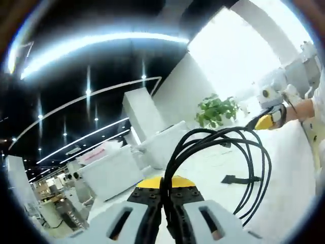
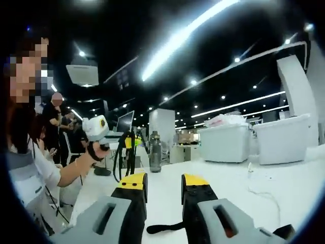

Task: Coil the Type-C to USB data cable on the desktop and secure it with Velcro straps.

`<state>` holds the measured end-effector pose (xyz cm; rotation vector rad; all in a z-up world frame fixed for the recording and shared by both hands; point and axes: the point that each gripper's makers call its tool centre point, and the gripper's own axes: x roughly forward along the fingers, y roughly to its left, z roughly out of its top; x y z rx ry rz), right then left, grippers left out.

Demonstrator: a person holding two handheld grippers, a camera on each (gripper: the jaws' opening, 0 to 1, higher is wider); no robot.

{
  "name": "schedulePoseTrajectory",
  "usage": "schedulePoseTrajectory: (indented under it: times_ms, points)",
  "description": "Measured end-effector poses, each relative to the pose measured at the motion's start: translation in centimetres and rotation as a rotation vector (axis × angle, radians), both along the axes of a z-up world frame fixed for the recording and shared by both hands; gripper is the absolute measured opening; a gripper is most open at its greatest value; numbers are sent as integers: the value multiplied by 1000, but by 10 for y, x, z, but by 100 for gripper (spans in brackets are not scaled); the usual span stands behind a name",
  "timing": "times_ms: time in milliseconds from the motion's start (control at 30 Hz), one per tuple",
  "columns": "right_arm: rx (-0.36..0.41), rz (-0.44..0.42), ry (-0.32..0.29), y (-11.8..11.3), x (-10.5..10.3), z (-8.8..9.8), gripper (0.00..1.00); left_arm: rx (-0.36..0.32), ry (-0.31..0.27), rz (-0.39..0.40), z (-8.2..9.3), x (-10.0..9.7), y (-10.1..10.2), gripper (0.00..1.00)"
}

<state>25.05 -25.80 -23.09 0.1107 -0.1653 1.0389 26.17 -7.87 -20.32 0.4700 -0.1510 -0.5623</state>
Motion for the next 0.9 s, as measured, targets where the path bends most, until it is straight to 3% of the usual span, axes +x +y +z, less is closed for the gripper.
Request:
schedulePoseTrajectory:
  times_ms: [200, 433, 600, 767, 867, 900]
  points:
    - [-11, -15, 21, -3, -26, 13, 33, 120, 93, -137, -32, -10, -65, 4]
    - [-140, -6, 50, 11, -24, 7, 36, 208, 200, -232, -64, -2, -112, 4]
    - [-343, -30, -2, 25, -5, -18, 38, 199, 292, -305, -68, 4, -128, 4]
    - [-435, -31, -2, 36, 10, -37, 28, 253, 323, -290, -78, 17, -130, 4]
    - [-524, -69, -87, 35, 20, -44, 25, 234, 371, -299, -83, 24, -131, 4]
    - [-539, -71, -82, 36, 22, -48, 25, 232, 386, -302, -86, 28, -132, 4]
